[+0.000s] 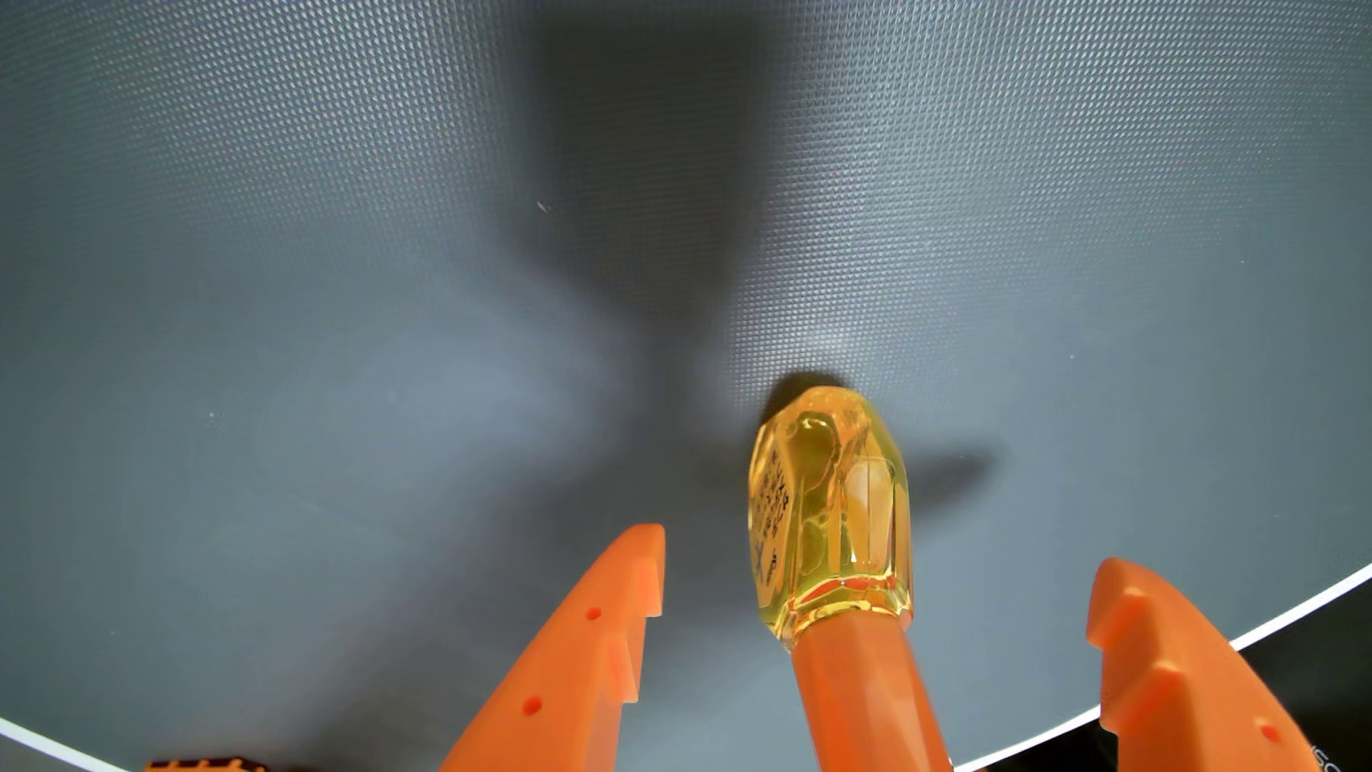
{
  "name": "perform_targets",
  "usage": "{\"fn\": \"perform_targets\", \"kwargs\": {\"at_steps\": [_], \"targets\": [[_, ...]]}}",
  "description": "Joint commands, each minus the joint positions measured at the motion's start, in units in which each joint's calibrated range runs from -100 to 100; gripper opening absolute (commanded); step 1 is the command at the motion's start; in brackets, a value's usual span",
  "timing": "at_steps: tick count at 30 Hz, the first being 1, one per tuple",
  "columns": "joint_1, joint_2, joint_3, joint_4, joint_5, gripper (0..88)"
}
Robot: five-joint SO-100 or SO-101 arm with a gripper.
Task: Grab the eyedrops
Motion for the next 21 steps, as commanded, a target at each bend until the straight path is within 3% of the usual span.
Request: {"fn": "perform_targets", "kwargs": {"at_steps": [1,15,19,21], "targets": [[0.81,-0.90,2.25,-1.11,-0.28,31.7],[1.23,-1.15,4.96,-4.14,-0.17,31.3],[1.31,-1.15,4.96,-4.14,-0.28,21.6],[1.40,-1.07,4.86,-4.22,-0.28,21.2]]}}
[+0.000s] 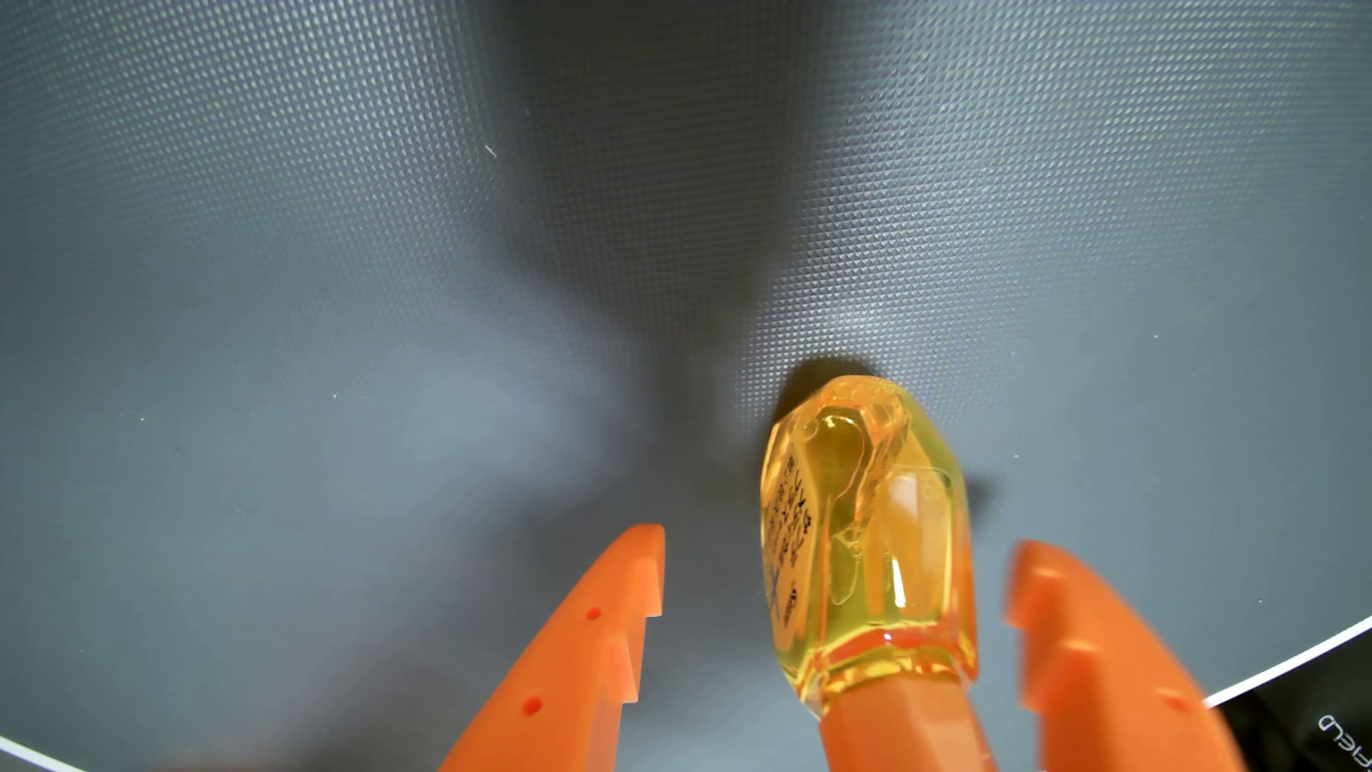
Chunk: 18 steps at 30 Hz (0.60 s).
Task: Grab the eyedrops
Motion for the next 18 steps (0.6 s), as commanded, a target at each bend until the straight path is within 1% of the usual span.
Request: {"fn": "perform_targets", "kwargs": {"at_steps": [1,10,18], "targets": [[0.27,-1.07,-0.19,-0.39,-0.17,21.4],[0.44,-1.07,-0.01,-1.51,-0.17,15.0],[0.52,-0.73,0.08,-3.76,0.25,15.3]]}}
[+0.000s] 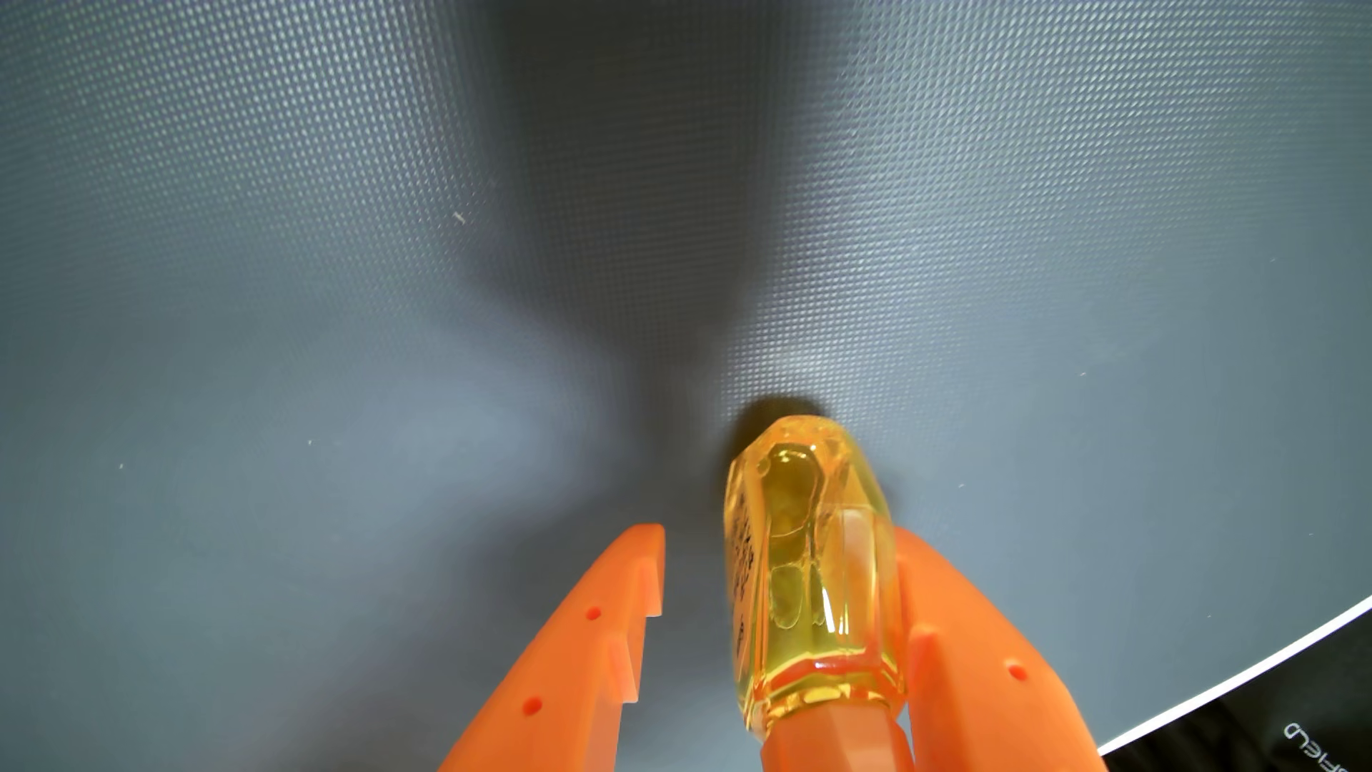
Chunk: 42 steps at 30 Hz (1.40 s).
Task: Grab the eyedrops
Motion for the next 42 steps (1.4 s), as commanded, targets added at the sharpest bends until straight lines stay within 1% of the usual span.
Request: {"fn": "perform_targets", "kwargs": {"at_steps": [1,7,14,18,27,35,39,42], "targets": [[0.52,-0.64,-0.01,-0.45,0.25,15.3],[0.52,-0.22,-0.01,-0.62,0.30,15.3],[1.44,-0.98,3.23,-4.26,0.87,15.3],[1.44,-1.07,3.59,-4.52,0.87,14.6],[1.52,-1.07,3.41,-5.30,0.77,1.9],[1.52,-1.07,2.96,-5.21,0.93,0.6],[1.60,-1.15,1.97,-4.95,3.39,0.5],[1.69,-1.15,-1.09,-3.48,6.58,0.5]]}}
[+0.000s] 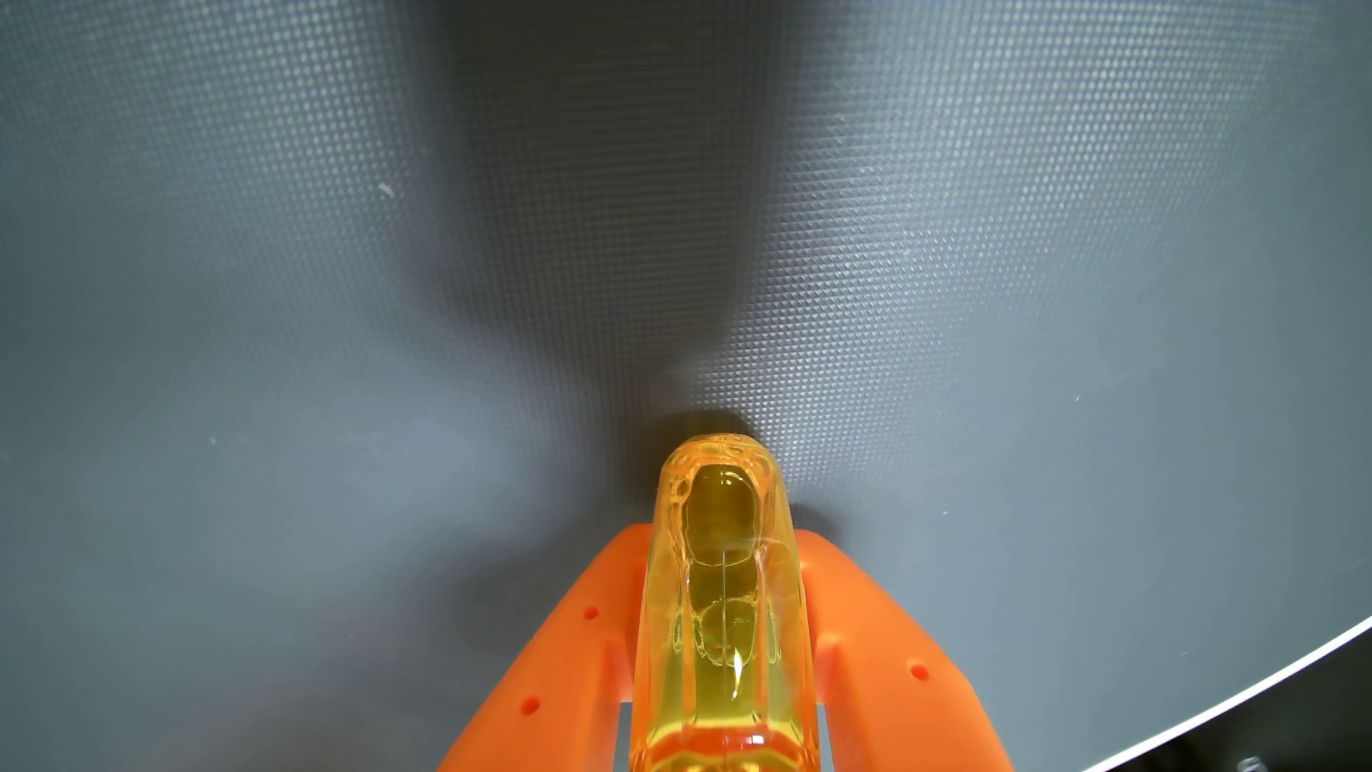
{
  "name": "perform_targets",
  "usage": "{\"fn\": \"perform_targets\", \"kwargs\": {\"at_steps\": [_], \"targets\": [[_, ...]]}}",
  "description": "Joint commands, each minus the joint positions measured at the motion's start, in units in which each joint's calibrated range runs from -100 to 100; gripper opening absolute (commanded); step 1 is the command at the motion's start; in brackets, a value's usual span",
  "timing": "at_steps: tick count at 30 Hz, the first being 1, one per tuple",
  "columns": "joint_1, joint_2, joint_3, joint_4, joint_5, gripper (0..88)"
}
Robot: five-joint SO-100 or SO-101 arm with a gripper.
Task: Grab the eyedrops
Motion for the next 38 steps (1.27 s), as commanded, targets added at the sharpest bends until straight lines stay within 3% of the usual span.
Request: {"fn": "perform_targets", "kwargs": {"at_steps": [1,8,16,23,38], "targets": [[0.57,-1.24,-5.42,2.79,3.23,0.5],[1.32,-7.10,-15.06,15.60,12.08,0.5],[0.65,-11.94,-14.70,16.03,23.75,0.5],[0.49,-12.28,-14.79,15.94,26.58,0.5],[1.24,-11.94,-14.61,16.03,26.26,0.5]]}}
